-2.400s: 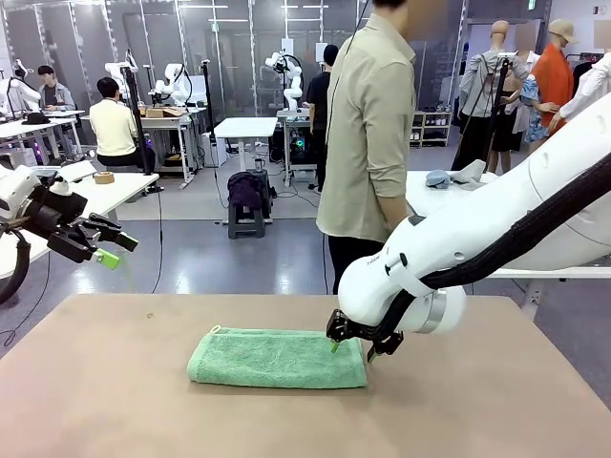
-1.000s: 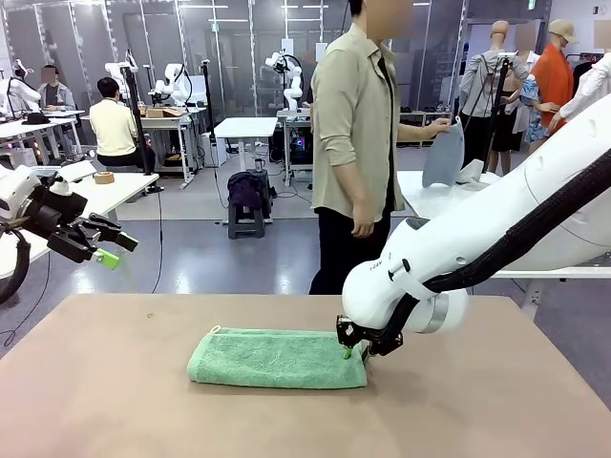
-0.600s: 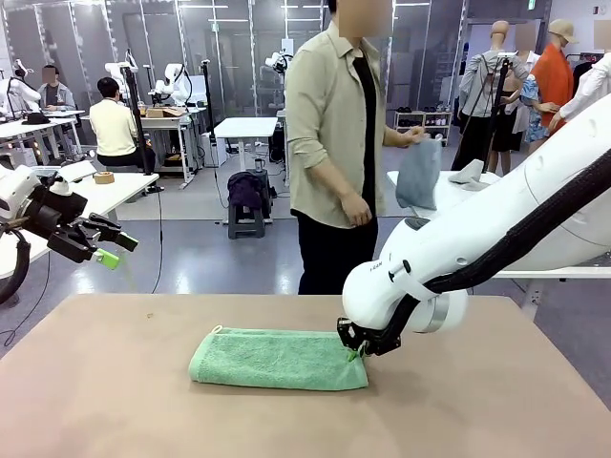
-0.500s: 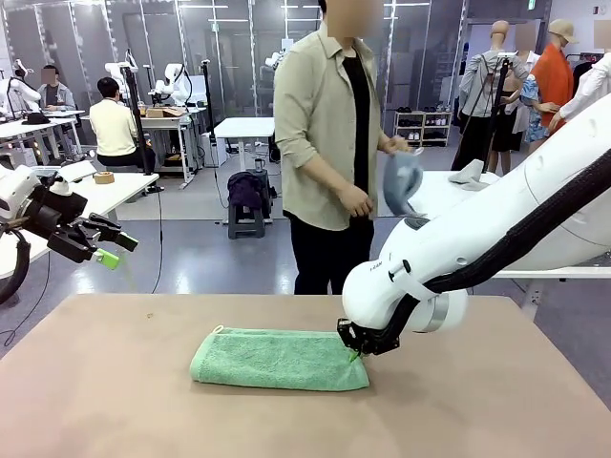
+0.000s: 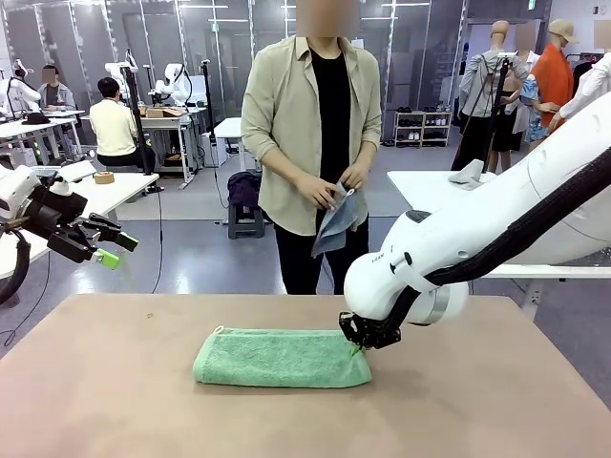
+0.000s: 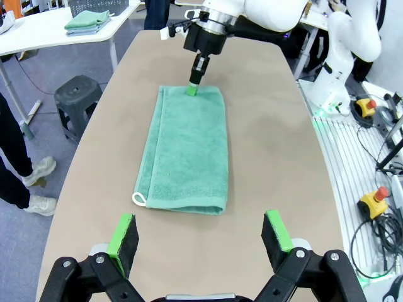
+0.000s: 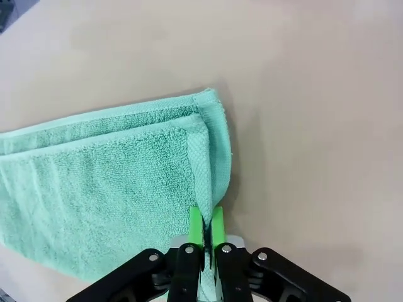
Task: Fold the towels and place them in the basket.
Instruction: When a person lays out a Towel with hook on the table, fold it in half twice.
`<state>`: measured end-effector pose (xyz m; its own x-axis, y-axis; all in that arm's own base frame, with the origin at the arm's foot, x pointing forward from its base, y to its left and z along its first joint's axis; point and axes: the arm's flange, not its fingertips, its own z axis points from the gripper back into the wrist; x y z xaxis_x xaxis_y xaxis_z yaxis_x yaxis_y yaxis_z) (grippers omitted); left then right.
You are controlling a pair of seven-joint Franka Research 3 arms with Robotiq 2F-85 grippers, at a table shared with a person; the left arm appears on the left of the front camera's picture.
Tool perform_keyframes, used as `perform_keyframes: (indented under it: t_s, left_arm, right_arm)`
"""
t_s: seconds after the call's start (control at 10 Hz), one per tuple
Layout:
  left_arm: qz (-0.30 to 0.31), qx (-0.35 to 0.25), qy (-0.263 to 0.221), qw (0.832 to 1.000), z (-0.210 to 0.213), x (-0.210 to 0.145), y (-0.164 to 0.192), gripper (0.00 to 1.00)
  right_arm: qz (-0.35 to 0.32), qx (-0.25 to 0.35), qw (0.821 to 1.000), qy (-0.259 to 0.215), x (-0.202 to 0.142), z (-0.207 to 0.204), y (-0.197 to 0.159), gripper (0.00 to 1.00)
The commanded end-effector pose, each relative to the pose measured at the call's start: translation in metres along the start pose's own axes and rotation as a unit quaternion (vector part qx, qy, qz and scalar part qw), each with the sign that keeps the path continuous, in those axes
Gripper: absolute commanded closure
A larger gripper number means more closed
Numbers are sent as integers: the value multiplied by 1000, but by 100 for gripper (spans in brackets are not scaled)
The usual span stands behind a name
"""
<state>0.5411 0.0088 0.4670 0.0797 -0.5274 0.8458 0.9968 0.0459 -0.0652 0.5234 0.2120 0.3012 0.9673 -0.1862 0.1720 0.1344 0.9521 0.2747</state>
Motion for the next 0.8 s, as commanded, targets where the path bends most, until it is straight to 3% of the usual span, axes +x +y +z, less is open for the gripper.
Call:
perform_keyframes:
  t_s: [0.0, 0.2, 0.7]
  left_arm:
    - [9, 0, 4, 1000, 1, 3, 1, 0]
    - [9, 0, 4, 1000, 1, 3, 1, 0]
    - [9, 0, 4, 1000, 1, 3, 1, 0]
  right_arm:
    - [13, -22, 1000, -1, 17, 11, -5, 100]
    - [35, -41, 999, -4, 16, 31, 5, 100]
    - [97, -116, 988, -16, -39, 82, 90, 100]
